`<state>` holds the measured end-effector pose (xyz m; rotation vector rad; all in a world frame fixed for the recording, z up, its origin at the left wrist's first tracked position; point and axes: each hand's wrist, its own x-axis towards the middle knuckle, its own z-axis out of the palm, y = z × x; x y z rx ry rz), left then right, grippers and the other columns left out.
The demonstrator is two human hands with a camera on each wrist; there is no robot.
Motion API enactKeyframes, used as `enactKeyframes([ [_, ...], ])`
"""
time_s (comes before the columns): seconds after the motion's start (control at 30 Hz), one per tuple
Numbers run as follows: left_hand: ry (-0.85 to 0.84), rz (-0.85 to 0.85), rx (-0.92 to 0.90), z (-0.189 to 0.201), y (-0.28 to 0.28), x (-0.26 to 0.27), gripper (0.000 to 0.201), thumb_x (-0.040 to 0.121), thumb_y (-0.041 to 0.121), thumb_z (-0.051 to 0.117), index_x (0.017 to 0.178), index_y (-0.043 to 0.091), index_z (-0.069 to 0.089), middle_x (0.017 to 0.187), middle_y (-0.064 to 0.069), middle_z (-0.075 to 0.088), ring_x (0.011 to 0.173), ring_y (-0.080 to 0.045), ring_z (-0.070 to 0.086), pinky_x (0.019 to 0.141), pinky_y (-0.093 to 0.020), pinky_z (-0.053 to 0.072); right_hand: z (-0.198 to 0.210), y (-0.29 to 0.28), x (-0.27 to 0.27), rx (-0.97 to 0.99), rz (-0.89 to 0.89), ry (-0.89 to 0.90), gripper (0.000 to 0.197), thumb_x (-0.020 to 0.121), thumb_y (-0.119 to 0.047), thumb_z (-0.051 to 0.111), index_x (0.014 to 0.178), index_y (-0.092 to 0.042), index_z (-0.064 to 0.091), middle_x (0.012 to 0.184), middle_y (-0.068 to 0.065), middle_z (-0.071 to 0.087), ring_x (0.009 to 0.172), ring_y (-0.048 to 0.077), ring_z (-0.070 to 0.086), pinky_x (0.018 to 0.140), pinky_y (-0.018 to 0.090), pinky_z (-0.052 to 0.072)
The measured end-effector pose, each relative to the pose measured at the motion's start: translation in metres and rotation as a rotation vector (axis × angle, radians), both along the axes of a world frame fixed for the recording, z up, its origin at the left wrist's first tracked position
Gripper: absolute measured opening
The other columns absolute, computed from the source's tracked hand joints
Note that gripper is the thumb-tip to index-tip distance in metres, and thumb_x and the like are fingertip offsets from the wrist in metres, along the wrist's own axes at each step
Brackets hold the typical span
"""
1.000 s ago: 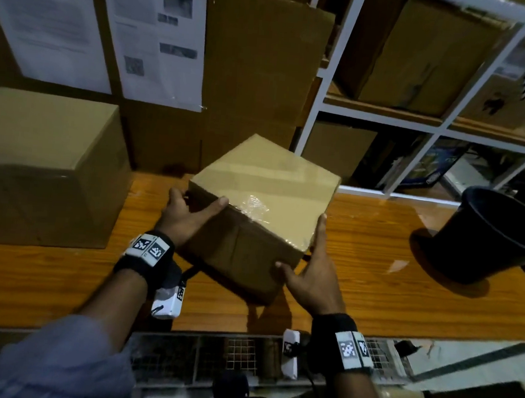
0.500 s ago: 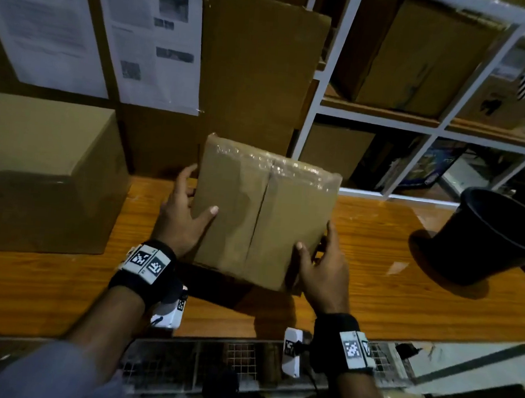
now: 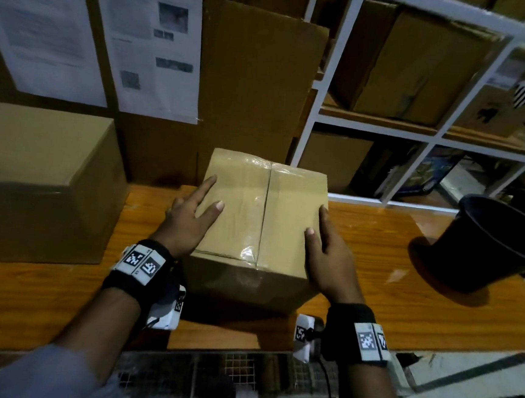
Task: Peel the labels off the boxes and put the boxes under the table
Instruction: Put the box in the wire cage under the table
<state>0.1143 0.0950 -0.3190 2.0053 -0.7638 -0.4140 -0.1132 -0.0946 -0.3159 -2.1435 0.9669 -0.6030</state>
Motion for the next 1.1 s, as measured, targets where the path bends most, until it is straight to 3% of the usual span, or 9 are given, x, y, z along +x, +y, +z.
enactKeyframes([
  [0.1, 0.086, -0.048, -0.067, 0.004, -0.008, 0.006, 0.061, 0.099, 0.066, 0.049, 0.153, 0.065, 0.021, 0.168, 0.003, 0.027, 0.15, -0.028, 0.034, 0.119, -0.053, 0.035, 0.006, -0.005, 0.01, 0.088, -0.026, 0.008, 0.061, 0.106, -0.059, 0.041, 0.162, -0.053, 0.016, 0.16, -0.002, 0.046, 0.138, 0.027, 0.05, 0.111, 0.05, 0.046],
  [0.3, 0.131, -0.016, -0.052, 0.01, -0.024, 0.017, 0.059, 0.104, 0.055, 0.05, 0.158, 0.051, 0.027, 0.169, 0.002, 0.026, 0.151, -0.029, 0.032, 0.115, -0.044, 0.035, 0.006, -0.022, 0.022, 0.128, -0.063, -0.031, 0.058, 0.104, -0.061, 0.046, 0.159, -0.051, 0.031, 0.16, -0.006, 0.047, 0.14, 0.025, 0.05, 0.113, 0.047, 0.046],
  [0.43, 0.194, -0.01, -0.085, 0.007, -0.032, 0.026, 0.056, 0.105, 0.048, 0.051, 0.158, 0.048, 0.031, 0.152, 0.007, 0.04, 0.122, -0.018, 0.051, 0.087, -0.027, 0.046, 0.008, -0.028, 0.029, 0.157, -0.086, -0.032, 0.057, 0.103, -0.06, 0.049, 0.157, -0.05, 0.036, 0.16, -0.005, 0.047, 0.14, 0.024, 0.049, 0.113, 0.045, 0.045],
  [0.53, 0.215, -0.024, -0.097, 0.005, -0.035, 0.03, 0.056, 0.106, 0.047, 0.052, 0.158, 0.046, 0.031, 0.139, 0.01, 0.04, 0.1, -0.008, 0.052, 0.071, -0.021, 0.043, 0.005, -0.031, 0.031, 0.165, -0.092, -0.044, 0.056, 0.103, -0.057, 0.051, 0.157, -0.047, 0.038, 0.16, -0.006, 0.047, 0.139, 0.022, 0.049, 0.113, 0.043, 0.045],
  [0.67, 0.258, -0.039, -0.133, -0.001, -0.035, 0.035, 0.056, 0.105, 0.048, 0.053, 0.156, 0.049, 0.031, 0.152, 0.005, 0.042, 0.11, -0.015, 0.054, 0.074, -0.023, 0.045, 0.0, -0.034, 0.033, 0.143, -0.113, -0.058, 0.059, 0.098, -0.062, 0.053, 0.155, -0.048, 0.042, 0.159, -0.008, 0.049, 0.143, 0.021, 0.048, 0.118, 0.046, 0.042],
  [0.77, 0.295, -0.051, -0.164, -0.003, -0.034, 0.033, 0.057, 0.105, 0.048, 0.054, 0.156, 0.05, 0.03, 0.146, 0.006, 0.044, 0.103, -0.01, 0.058, 0.077, -0.03, 0.052, -0.001, -0.033, 0.032, 0.153, -0.123, -0.071, 0.055, 0.101, -0.056, 0.056, 0.154, -0.044, 0.046, 0.157, -0.008, 0.051, 0.14, 0.018, 0.05, 0.114, 0.037, 0.043],
  [0.9, 0.309, -0.045, -0.184, -0.001, -0.029, 0.028, 0.057, 0.105, 0.05, 0.052, 0.156, 0.054, 0.028, 0.149, 0.006, 0.042, 0.107, -0.015, 0.06, 0.086, -0.038, 0.056, 0.003, -0.028, 0.031, 0.133, -0.125, -0.054, 0.055, 0.101, -0.058, 0.055, 0.154, -0.047, 0.046, 0.156, -0.007, 0.053, 0.138, 0.02, 0.052, 0.115, 0.04, 0.044],
  [1.0, 0.281, -0.059, -0.214, -0.001, -0.022, 0.019, 0.056, 0.107, 0.047, 0.049, 0.157, 0.054, 0.026, 0.156, 0.012, 0.034, 0.101, -0.002, 0.054, 0.078, -0.024, 0.049, 0.003, -0.021, 0.024, 0.111, -0.114, -0.051, 0.06, 0.098, -0.064, 0.053, 0.155, -0.049, 0.042, 0.155, -0.007, 0.053, 0.137, 0.019, 0.053, 0.114, 0.043, 0.045],
  [1.1, 0.246, -0.063, -0.25, -0.002, -0.013, 0.007, 0.055, 0.108, 0.044, 0.049, 0.157, 0.054, 0.025, 0.165, 0.013, 0.026, 0.127, -0.009, 0.048, 0.094, -0.025, 0.046, 0.003, -0.01, 0.012, 0.081, -0.098, -0.068, 0.057, 0.104, -0.054, 0.052, 0.159, -0.042, 0.039, 0.157, -0.006, 0.05, 0.136, 0.014, 0.052, 0.108, 0.031, 0.044],
])
